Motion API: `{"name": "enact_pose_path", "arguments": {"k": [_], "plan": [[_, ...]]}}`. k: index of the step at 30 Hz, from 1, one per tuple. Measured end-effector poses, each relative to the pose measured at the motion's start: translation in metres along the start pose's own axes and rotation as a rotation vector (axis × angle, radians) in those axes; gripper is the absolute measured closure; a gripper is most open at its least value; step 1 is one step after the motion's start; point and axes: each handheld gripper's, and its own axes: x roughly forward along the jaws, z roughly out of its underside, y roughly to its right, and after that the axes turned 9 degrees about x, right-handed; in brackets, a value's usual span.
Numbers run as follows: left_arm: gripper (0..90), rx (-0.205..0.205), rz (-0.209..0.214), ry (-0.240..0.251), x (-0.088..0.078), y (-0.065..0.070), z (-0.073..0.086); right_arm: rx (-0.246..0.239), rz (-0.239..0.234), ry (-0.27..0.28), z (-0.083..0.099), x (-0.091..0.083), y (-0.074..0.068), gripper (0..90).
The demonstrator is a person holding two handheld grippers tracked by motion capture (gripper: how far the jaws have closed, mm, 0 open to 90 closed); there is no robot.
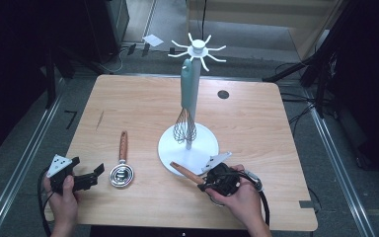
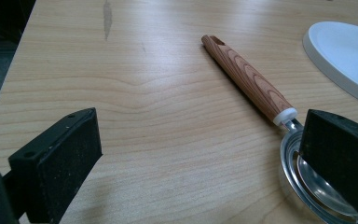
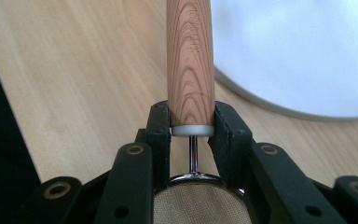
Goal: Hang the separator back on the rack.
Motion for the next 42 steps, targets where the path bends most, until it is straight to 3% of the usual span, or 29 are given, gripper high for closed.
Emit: {"name": "enact_pose_path", "arguments": {"k": [10, 24, 33, 39, 42], "plan": [[0.0, -0.002, -0.001, 0.0, 0.0, 0.0, 0.0, 0.052, 0.061, 0.052, 0.008, -0.007, 0.014, 71.6], [0.0, -0.003, -0.002, -0.002, 0.0, 0.0, 0.0, 0.117, 0.082, 0.114, 0.019, -0.021, 0.03, 71.6], [0.0, -0.003, -0.002, -0.001, 0.0, 0.0, 0.0, 0.146, 0.124, 0.153, 0.024, -0.027, 0.036, 71.6], [0.0, -0.003, -0.002, -0.001, 0.0, 0.0, 0.0, 0.194, 0.128, 0.205, 0.028, -0.031, 0.04, 71.6], [0.0, -0.003, -0.002, -0.002, 0.0, 0.0, 0.0, 0.205, 0.152, 0.238, 0.029, -0.034, 0.041, 71.6]]}}
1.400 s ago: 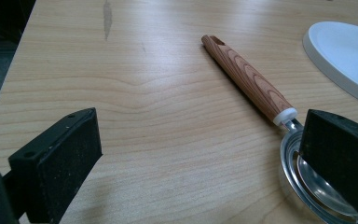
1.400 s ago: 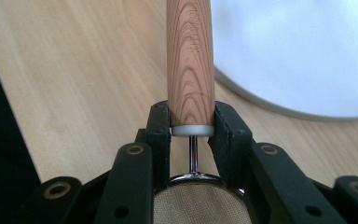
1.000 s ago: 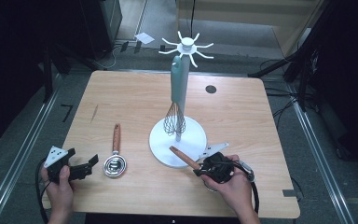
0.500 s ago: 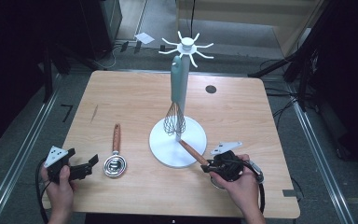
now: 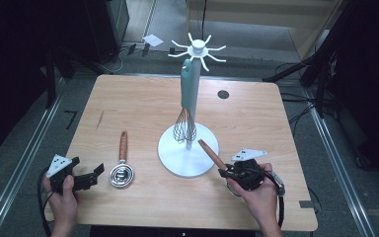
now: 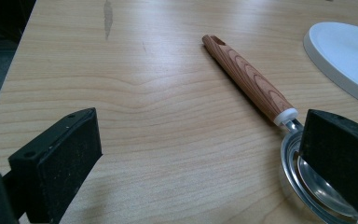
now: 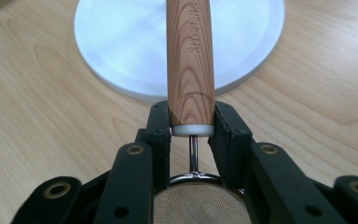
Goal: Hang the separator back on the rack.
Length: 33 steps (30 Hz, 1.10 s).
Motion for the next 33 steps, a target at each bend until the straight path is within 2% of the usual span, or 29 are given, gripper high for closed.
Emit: {"name": "enact_pose_path", "arguments": {"k": [9, 14, 18, 24, 28, 30, 33], "plan": [[0.0, 0.0, 0.001, 0.0, 0.0, 0.0, 0.0, 0.027, 0.0, 0.084, 0.0, -0.007, -0.001, 71.6], [0.0, 0.002, 0.001, 0.001, 0.0, 0.0, 0.0, 0.031, -0.001, 0.107, 0.0, -0.008, -0.002, 71.6], [0.0, 0.004, 0.0, 0.005, 0.0, 0.0, 0.0, 0.038, 0.019, 0.128, 0.0, -0.009, -0.003, 71.6], [0.0, 0.0, -0.001, 0.003, 0.0, 0.0, 0.0, 0.053, 0.011, 0.169, 0.001, -0.013, 0.002, 71.6], [0.0, 0.001, 0.0, 0.003, 0.0, 0.0, 0.0, 0.06, 0.024, 0.201, 0.001, -0.016, 0.001, 71.7], [0.0, 0.003, 0.0, 0.004, 0.0, 0.0, 0.0, 0.052, 0.051, 0.206, 0.001, -0.017, -0.001, 71.7], [0.0, 0.003, 0.001, 0.004, 0.0, 0.0, 0.0, 0.05, 0.032, 0.217, 0.0, -0.017, -0.004, 71.7]]}}
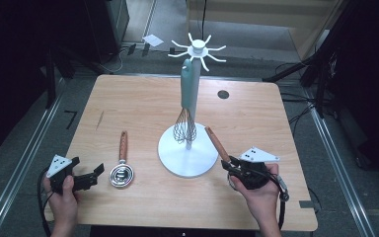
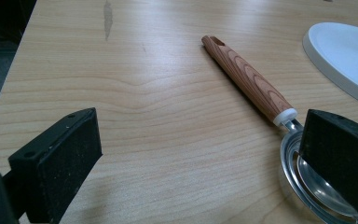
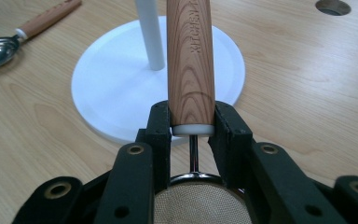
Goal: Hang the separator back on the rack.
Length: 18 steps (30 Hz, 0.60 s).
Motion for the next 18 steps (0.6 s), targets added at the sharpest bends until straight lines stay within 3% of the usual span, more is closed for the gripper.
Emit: {"name": "enact_pose_path", "arguments": {"k": [4, 8, 18], "plan": [[0.0, 0.0, 0.0, 0.0, 0.0, 0.0, 0.0, -0.01, -0.032, 0.018, -0.001, 0.0, -0.003, 71.7], [0.0, 0.002, -0.001, 0.0, 0.0, 0.0, 0.0, -0.037, -0.027, 0.026, -0.001, -0.001, -0.008, 71.7], [0.0, 0.002, -0.001, 0.0, 0.0, 0.0, 0.0, -0.014, -0.041, 0.095, -0.006, -0.011, -0.013, 71.7]]}}
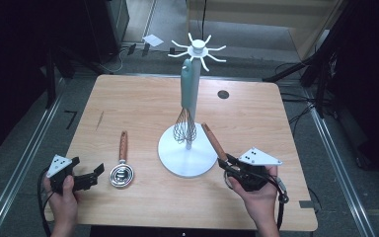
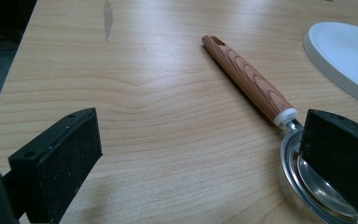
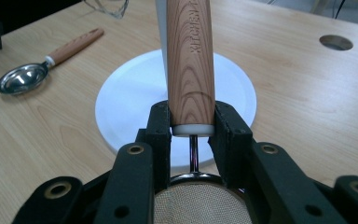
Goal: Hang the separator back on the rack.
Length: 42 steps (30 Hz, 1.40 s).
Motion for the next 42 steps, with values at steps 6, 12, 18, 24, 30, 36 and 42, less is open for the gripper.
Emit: {"name": "enact_pose_path", "arguments": {"k": [6, 12, 18, 24, 30, 36, 42], "plan": [[0.0, 0.001, -0.002, -0.001, 0.0, 0.0, 0.0, 0.016, 0.008, 0.055, -0.003, -0.006, -0.001, 71.6], [0.0, 0.001, -0.002, -0.001, 0.0, 0.0, 0.0, 0.023, 0.007, 0.098, -0.007, -0.013, -0.001, 71.6], [0.0, 0.0, -0.002, 0.0, 0.0, 0.0, 0.0, 0.021, 0.008, 0.125, -0.01, -0.02, -0.003, 71.6], [0.0, -0.003, -0.003, 0.003, 0.0, 0.0, 0.0, 0.016, -0.004, 0.148, -0.014, -0.024, -0.005, 71.6], [0.0, -0.005, -0.003, 0.005, 0.0, 0.0, 0.0, 0.019, -0.011, 0.163, -0.016, -0.026, -0.007, 71.6], [0.0, -0.005, -0.003, 0.006, -0.001, 0.0, 0.0, 0.028, -0.022, 0.189, -0.019, -0.029, -0.007, 71.6], [0.0, -0.002, -0.006, 0.007, -0.001, 0.0, 0.0, 0.022, -0.02, 0.216, -0.026, -0.033, -0.008, 71.6]]}}
